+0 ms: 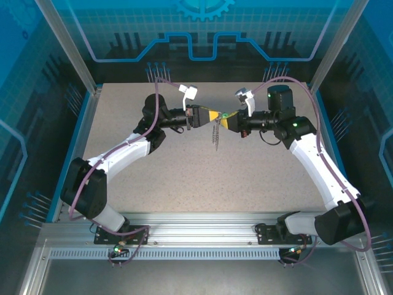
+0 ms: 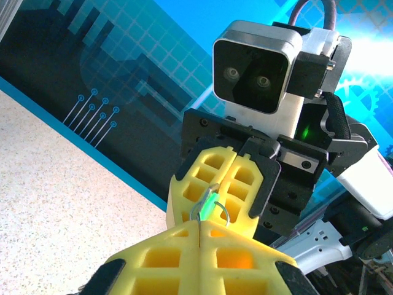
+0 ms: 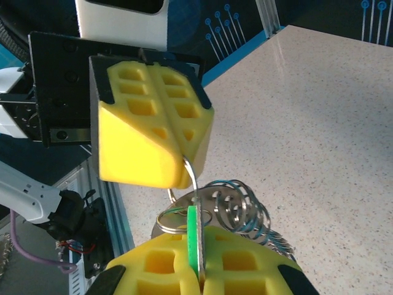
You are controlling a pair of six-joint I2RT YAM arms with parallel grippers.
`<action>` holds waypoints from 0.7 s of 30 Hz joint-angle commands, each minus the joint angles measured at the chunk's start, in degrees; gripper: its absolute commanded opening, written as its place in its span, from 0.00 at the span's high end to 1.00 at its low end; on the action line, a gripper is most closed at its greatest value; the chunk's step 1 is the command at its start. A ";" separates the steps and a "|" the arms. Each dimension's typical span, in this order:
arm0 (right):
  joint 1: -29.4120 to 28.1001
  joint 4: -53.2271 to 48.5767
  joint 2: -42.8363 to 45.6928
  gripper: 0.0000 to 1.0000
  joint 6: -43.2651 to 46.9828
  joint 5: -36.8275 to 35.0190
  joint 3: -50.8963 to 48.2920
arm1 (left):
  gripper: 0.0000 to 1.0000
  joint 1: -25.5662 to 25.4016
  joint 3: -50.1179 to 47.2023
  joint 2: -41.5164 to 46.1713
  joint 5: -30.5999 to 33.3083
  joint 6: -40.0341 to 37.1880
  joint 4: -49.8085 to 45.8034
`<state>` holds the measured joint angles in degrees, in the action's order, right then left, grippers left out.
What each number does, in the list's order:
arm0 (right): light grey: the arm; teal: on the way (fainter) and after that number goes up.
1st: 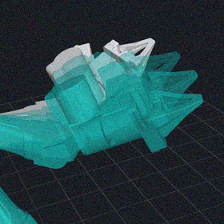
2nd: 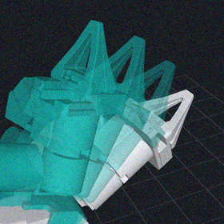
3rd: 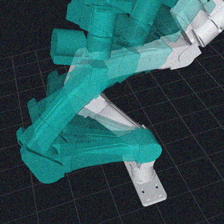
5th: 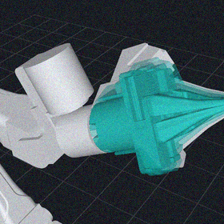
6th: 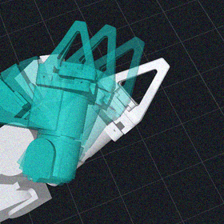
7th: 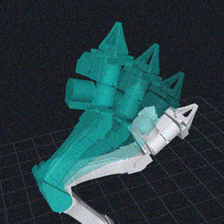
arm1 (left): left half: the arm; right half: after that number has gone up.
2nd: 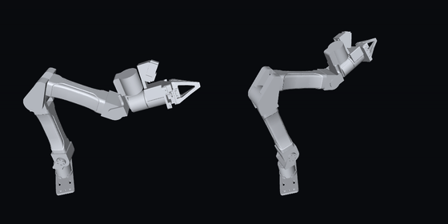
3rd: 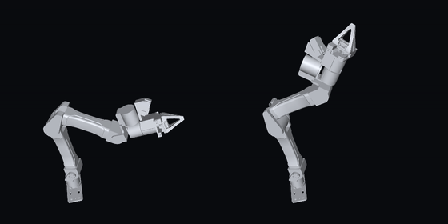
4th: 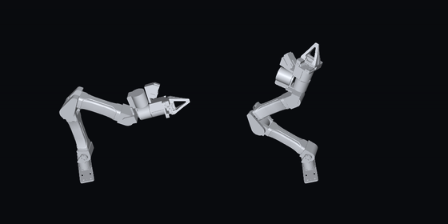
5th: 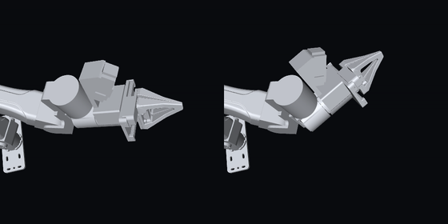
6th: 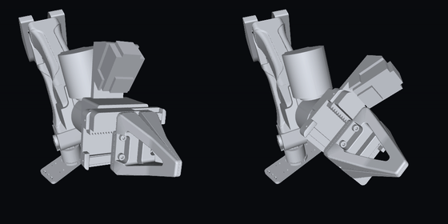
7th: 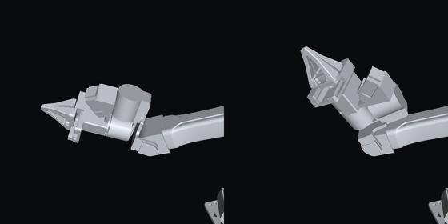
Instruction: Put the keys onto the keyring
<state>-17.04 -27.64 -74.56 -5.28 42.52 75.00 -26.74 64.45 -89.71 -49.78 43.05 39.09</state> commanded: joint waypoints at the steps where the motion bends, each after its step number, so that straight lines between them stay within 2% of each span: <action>1: 0.89 -0.84 1.22 1.00 0.19 0.78 0.32 | 1.00 -0.57 2.44 1.57 -1.26 -1.74 0.90; 21: -1.95 -1.04 -2.08 1.00 0.55 0.92 2.77 | 1.00 -0.86 2.44 1.22 -1.29 -1.82 0.99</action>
<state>-18.33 -28.05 -75.57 -5.26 43.11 75.88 -26.89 64.47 -89.71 -49.74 42.94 38.85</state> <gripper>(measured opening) 0.067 0.065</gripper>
